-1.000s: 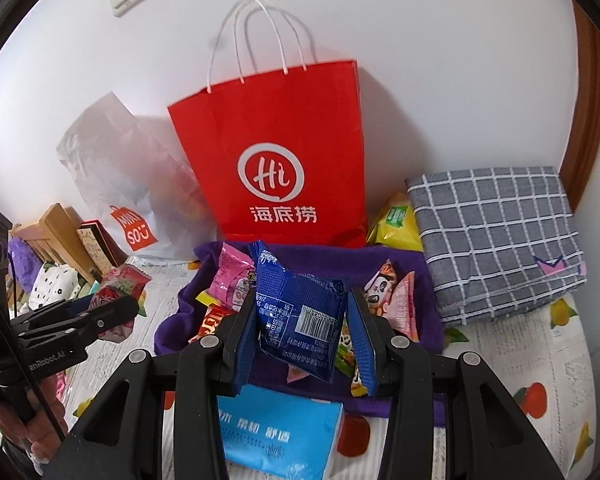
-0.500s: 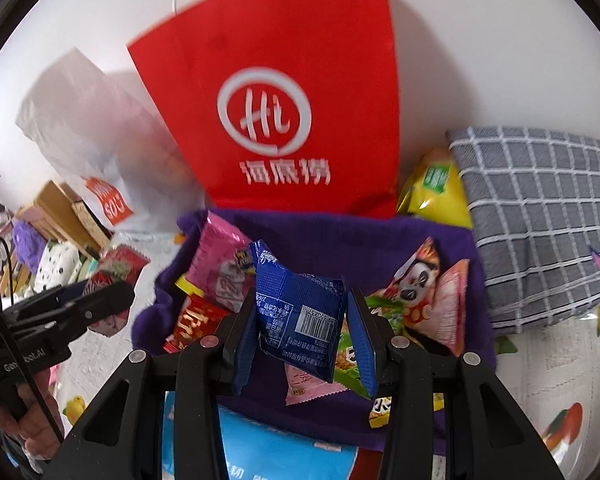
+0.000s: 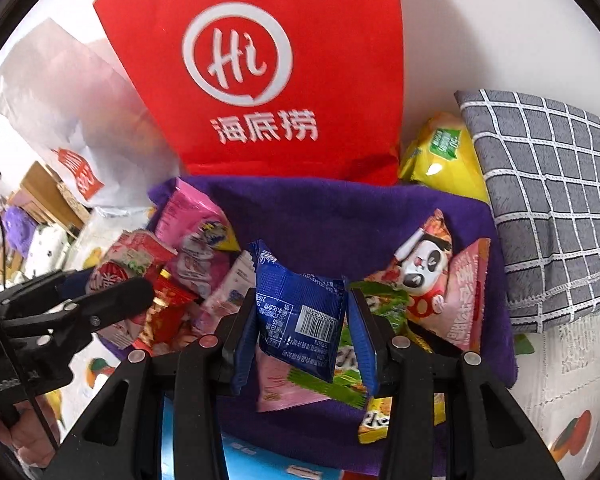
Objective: Organize snacks
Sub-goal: 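Hold both snacks over the purple towel, then lower both snacks onto the purple towel and open both grippers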
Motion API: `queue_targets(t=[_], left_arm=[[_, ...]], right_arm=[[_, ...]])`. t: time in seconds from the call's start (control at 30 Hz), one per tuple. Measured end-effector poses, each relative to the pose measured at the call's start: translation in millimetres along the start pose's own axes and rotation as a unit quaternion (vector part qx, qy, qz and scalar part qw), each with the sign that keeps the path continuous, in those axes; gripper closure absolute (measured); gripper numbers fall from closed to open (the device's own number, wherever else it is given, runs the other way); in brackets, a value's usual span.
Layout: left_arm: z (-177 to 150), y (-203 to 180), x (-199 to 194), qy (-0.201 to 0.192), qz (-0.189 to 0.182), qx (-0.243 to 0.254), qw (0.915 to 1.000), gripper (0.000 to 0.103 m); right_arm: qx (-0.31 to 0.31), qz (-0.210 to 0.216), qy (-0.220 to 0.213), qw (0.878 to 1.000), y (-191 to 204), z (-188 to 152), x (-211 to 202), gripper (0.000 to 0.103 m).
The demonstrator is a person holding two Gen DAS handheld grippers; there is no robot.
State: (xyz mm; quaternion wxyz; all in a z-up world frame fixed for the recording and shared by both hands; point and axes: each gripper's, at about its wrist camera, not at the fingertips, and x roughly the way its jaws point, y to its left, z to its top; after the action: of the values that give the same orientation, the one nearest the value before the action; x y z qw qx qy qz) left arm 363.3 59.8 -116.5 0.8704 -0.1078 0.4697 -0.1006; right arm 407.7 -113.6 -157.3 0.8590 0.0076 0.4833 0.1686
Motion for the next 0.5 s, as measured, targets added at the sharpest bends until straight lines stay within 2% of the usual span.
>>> queue_targets(t=[0.1,0.4,0.5], left_arm=[[2,-2,7,0.004,0.006,0.004,1.0,0.058],[1,-1,26,0.025,0.013,0.005,0.9996,0.057],[1,-1,31,0.029,0.015,0.003,0.9995,0.057]], right_arm=[[0.005,-0.014,0.009,1.0,-4,0,6,0.06],[-0.007,-0.01,0.025,1.0,-3,-1,12,0.059],[-0.004,-0.005,0.024,1.0,-6,0,8,0.053]])
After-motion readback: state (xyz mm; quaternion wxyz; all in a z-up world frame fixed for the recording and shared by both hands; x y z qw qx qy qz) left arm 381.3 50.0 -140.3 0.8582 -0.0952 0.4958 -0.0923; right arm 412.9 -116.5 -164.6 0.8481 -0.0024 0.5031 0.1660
